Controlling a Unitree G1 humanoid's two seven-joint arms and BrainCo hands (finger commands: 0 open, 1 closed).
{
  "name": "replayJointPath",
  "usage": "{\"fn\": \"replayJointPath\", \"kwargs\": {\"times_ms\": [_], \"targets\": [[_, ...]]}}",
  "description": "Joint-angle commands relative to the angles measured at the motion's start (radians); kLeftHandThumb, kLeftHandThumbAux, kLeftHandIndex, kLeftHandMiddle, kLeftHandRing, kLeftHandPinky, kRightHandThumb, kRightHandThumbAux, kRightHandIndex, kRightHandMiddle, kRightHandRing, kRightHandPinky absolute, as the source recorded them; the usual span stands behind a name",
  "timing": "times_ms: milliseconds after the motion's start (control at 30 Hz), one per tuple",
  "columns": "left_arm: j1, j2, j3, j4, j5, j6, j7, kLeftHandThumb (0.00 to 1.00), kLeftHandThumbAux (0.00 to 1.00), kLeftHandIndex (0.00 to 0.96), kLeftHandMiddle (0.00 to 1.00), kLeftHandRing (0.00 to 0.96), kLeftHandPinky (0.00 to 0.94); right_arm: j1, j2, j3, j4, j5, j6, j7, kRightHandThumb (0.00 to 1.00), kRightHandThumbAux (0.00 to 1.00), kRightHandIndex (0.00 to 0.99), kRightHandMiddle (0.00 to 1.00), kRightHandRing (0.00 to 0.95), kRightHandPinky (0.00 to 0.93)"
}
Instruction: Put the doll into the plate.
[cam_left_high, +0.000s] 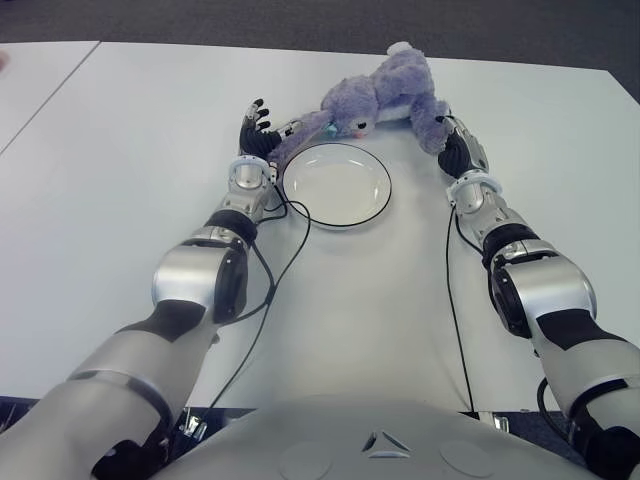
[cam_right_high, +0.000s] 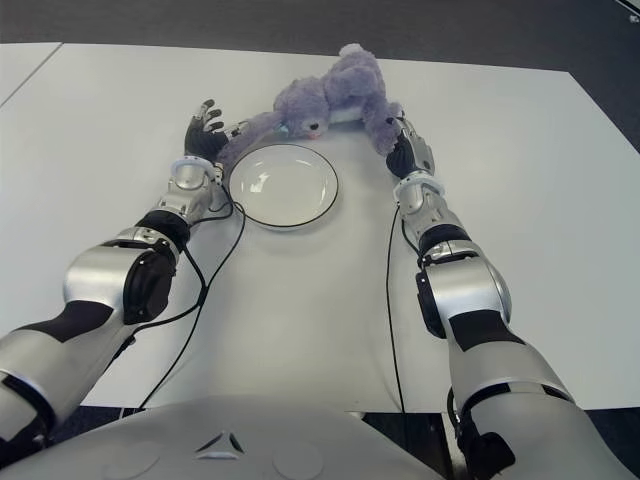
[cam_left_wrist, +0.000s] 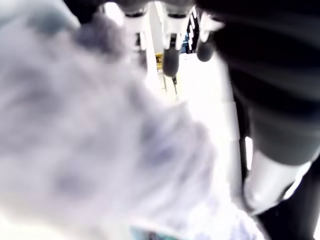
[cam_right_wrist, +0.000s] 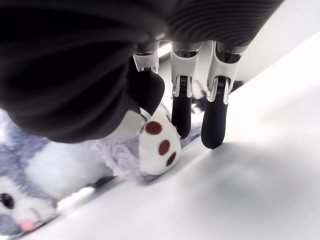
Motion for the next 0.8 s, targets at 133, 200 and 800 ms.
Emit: {"fn": "replayJointPath", "kwargs": {"times_ms": [133,200,800], "targets": [[-0.036,0.114,-0.065,0.022,0.068,0.047,-0.051,0.0,0.82,0.024,0.171,0.174,0.151,0.171,0.002,0.033,0.013,0.017,-0.15,0.133,1.0,0.739,0.058,0.041,0.245,0.417],[-0.035,0.139,-0.085,0.021,0.086,0.051,-0.06,0.0,0.826,0.024,0.175,0.179,0.153,0.21,-0.028,0.045,-0.002,0.017,-0.222,0.138,1.0,0.739,0.054,0.043,0.247,0.416],[-0.011,0.278,-0.172,0.021,0.154,0.087,-0.09,0.0,0.772,0.035,0.162,0.178,0.167,0.383,-0.312,0.0,-0.132,0.17,-0.389,0.448,1.0,0.738,0.038,0.0,0.273,0.417]]}}
